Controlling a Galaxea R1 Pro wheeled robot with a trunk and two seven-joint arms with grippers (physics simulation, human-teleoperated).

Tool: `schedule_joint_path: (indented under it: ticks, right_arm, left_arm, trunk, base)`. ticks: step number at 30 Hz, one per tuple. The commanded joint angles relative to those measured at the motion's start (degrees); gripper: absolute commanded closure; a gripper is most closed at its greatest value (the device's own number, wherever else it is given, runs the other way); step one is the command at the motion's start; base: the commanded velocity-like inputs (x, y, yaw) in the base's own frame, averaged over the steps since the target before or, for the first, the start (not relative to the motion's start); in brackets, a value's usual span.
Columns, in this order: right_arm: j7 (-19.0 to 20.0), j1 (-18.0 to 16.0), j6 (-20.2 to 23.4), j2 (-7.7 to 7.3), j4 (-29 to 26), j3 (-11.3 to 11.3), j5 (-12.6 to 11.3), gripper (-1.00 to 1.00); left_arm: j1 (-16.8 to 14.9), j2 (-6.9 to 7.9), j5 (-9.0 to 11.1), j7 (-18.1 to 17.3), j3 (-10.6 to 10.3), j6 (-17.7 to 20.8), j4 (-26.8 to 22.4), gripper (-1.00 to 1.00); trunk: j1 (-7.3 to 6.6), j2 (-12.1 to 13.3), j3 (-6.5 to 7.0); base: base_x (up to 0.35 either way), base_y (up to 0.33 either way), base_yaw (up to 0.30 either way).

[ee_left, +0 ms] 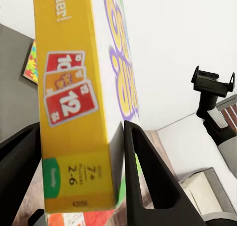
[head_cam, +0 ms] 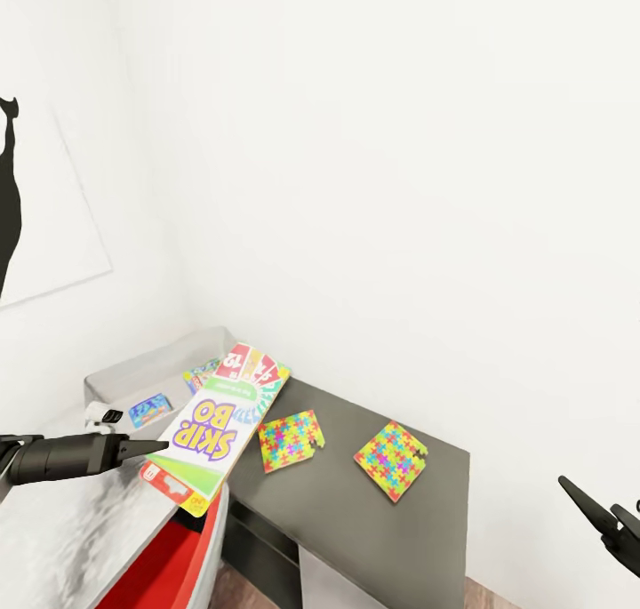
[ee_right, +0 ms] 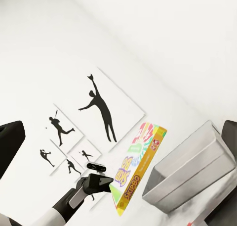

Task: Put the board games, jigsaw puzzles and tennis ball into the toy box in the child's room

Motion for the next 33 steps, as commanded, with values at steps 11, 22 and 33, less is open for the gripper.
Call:
schedule_joint_path:
  ticks: [11, 22, 33]
  right_arm:
    - [0.0, 0.0, 0.6, -0.02, 0.0, 0.0, -0.3, -1.00]
    - [0.0, 0.0, 0.6, -0.02, 0.0, 0.0, -0.3, -1.00]
    - [0.0, 0.0, 0.6, -0.02, 0.0, 0.0, -0.3, -1.00]
  left_arm:
    - [0.0, 0.02, 0.0, -0.2, 0.0, 0.6, 0.0, 1.00]
    - [0.0, 0.02, 0.0, -0.2, -0.1, 0.6, 0.0, 1.00]
    - [0.0, 0.02, 0.0, -0.2, -0.1, 0.6, 0.0, 1.00]
  trunk:
    - [0.04, -0.1, -0.11]
    - [0.04, -0.1, 0.31]
    - [0.04, -0.1, 0.50]
  base:
    - [0.054, 0.051, 0.000]
    - [0.041, 0.073, -0.109]
    - [0.048, 0.046, -0.046]
